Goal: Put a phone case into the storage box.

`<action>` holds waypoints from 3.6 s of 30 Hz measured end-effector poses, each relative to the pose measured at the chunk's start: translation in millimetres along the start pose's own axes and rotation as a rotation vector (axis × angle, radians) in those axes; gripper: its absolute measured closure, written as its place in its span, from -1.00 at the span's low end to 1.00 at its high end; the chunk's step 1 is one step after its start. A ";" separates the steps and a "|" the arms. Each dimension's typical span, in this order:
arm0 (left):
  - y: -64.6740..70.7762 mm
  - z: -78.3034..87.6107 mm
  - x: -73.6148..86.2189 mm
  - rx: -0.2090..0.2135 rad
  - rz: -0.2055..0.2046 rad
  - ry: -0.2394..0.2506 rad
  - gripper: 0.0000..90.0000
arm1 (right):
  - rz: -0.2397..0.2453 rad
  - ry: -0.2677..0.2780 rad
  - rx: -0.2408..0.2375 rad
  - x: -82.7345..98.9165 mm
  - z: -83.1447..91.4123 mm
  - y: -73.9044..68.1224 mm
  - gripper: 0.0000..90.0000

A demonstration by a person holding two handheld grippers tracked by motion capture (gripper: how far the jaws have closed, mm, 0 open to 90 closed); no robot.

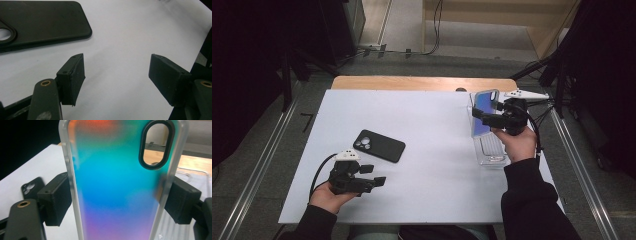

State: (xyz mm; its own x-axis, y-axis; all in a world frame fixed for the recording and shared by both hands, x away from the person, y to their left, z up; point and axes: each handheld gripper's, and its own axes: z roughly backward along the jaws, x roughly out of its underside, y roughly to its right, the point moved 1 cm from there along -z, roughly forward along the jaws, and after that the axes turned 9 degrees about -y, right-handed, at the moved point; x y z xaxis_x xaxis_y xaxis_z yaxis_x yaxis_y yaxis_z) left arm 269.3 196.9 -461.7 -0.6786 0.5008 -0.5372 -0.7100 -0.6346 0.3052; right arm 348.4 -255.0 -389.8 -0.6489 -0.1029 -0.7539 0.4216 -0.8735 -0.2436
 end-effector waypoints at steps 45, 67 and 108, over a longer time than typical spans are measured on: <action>-8.8 5.5 0.6 -0.024 0.040 0.034 -0.35 | -0.127 0.023 0.310 -52.9 -67.2 68.4 -0.64; -10.5 3.5 -2.4 -0.019 0.041 0.034 -0.35 | -0.154 0.002 0.309 -43.3 -124.5 93.1 -0.66; -12.8 5.7 -8.0 -0.018 0.057 0.038 -0.35 | -0.134 -0.095 0.233 -29.4 -90.4 75.9 -1.00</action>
State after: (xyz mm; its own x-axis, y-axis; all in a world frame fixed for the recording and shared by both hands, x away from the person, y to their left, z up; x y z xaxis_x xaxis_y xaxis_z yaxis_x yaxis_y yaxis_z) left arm 282.8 204.3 -456.7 -0.7101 0.4410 -0.5489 -0.6665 -0.6724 0.3219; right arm 456.8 -275.2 -441.3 -0.7499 -0.0137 -0.6614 0.1780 -0.9671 -0.1819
